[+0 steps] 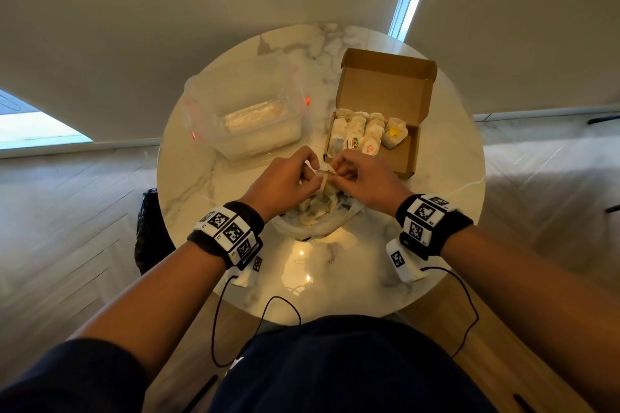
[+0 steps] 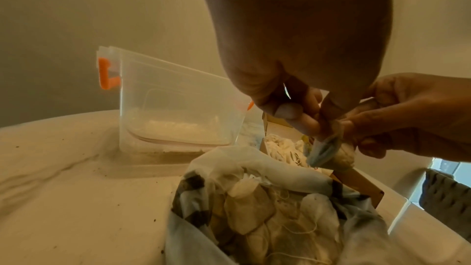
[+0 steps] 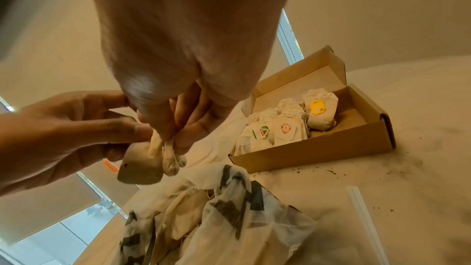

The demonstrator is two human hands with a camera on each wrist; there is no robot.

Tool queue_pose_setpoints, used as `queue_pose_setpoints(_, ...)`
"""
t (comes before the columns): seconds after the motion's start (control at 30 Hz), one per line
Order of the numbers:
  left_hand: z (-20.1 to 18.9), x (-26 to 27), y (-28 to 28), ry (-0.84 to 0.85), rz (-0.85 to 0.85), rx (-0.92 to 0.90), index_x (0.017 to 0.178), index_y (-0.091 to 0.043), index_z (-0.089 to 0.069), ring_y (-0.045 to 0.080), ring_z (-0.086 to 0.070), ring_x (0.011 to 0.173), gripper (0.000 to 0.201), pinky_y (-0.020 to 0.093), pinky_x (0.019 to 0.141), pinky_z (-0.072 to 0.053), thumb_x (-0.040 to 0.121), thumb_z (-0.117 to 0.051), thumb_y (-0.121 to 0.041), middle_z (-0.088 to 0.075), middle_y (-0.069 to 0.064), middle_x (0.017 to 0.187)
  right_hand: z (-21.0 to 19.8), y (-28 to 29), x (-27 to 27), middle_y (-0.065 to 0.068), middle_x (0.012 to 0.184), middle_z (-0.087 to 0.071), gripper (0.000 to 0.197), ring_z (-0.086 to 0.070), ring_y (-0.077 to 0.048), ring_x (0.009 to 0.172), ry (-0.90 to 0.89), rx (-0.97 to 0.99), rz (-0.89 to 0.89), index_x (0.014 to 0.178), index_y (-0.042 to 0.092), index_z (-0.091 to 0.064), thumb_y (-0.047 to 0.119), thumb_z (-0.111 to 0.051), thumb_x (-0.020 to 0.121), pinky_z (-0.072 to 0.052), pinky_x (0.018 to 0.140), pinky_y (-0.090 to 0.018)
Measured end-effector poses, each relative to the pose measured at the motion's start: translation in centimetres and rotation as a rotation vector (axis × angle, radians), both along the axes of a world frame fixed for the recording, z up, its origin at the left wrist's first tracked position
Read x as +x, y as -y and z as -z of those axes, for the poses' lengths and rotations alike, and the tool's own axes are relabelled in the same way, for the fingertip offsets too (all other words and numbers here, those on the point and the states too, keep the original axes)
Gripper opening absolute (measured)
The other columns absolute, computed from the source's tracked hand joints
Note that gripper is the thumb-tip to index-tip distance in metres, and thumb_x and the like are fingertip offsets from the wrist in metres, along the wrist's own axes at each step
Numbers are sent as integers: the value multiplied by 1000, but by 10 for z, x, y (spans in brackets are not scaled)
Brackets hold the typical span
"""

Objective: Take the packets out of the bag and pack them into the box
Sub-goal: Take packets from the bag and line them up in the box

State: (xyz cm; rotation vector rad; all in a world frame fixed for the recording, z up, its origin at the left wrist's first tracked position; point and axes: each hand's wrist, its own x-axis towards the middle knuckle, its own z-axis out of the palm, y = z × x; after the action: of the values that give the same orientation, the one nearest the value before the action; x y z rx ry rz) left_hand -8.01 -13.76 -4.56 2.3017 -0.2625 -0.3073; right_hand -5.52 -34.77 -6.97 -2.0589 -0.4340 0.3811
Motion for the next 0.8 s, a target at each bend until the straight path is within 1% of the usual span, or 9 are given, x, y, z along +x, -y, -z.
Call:
queue_pose_setpoints(0.1,1,2,2,52,-109,17,96,-24,-55,0,-63,68,14,16,63,-49,90,-66,-29,-69,-9,73,2,-1,-1,1,86,-72,18,-70,-9,79,25,-7,63,102,16,-65,22,-76,87,-61,74,-31)
queue_pose_setpoints(0.2,0,5,2,89,-182,16,91,-25,-54,5,-62,66,13,21,64,-52,88,-67,-27,-66,-6,72,1,0,0,1,80,-71,18,-68,-2,71,40,-5,166,97,18,-64,21,-78,86,-59,67,-26)
queue_pose_setpoints(0.27,2,5,1,95,-162,17,92,-25,-55,5,-63,66,13,24,66,-55,89,-67,-28,-66,-7,72,0,0,1,0,81,-72,19,-69,-3,71,7,6,173,96,20,-63,22,-78,85,-60,67,-29)
queue_pose_setpoints(0.37,4,3,4,102,-82,-9,96,-25,-55,1,-67,67,14,29,68,-58,93,-66,-32,-70,-9,72,-5,-3,0,-1,84,-74,21,-73,-8,76,-40,39,124,99,19,-62,27,-77,86,-63,70,-35)
queue_pose_setpoints(0.43,3,0,9,116,-50,-10,100,-24,-56,-2,-66,66,13,29,68,-58,94,-64,-32,-69,-12,72,-7,-5,-1,-1,89,-74,23,-73,-8,79,-51,32,118,101,20,-62,32,-75,88,-63,71,-36)
queue_pose_setpoints(0.53,0,-2,13,112,-51,-27,105,-25,-56,5,-65,62,14,35,67,-56,93,-60,-31,-67,-9,66,-8,-6,-1,1,92,-74,22,-72,-7,85,-60,44,104,104,21,-62,31,-74,89,-62,77,-37)
queue_pose_setpoints(0.6,-1,-3,12,97,-37,-31,107,-27,-54,7,-68,70,19,37,71,-57,89,-58,-33,-71,-8,73,-9,-4,-1,1,94,-73,26,-72,-8,90,-85,71,69,107,18,-62,25,-77,86,-61,81,-38)
queue_pose_setpoints(0.67,-2,-3,10,73,-27,-27,109,-29,-53,6,-70,81,23,37,78,-57,87,-59,-30,-74,-11,85,-10,-3,-1,0,96,-73,33,-71,-9,91,-112,75,57,107,17,-63,21,-81,81,-61,83,-37)
queue_pose_setpoints(0.8,-1,-2,9,41,-34,-43,113,-31,-52,3,-70,82,24,35,80,-57,90,-57,-27,-75,-14,94,-9,-3,1,1,91,-73,32,-71,-9,87,-76,54,83,103,18,-64,23,-84,79,-60,81,-32)
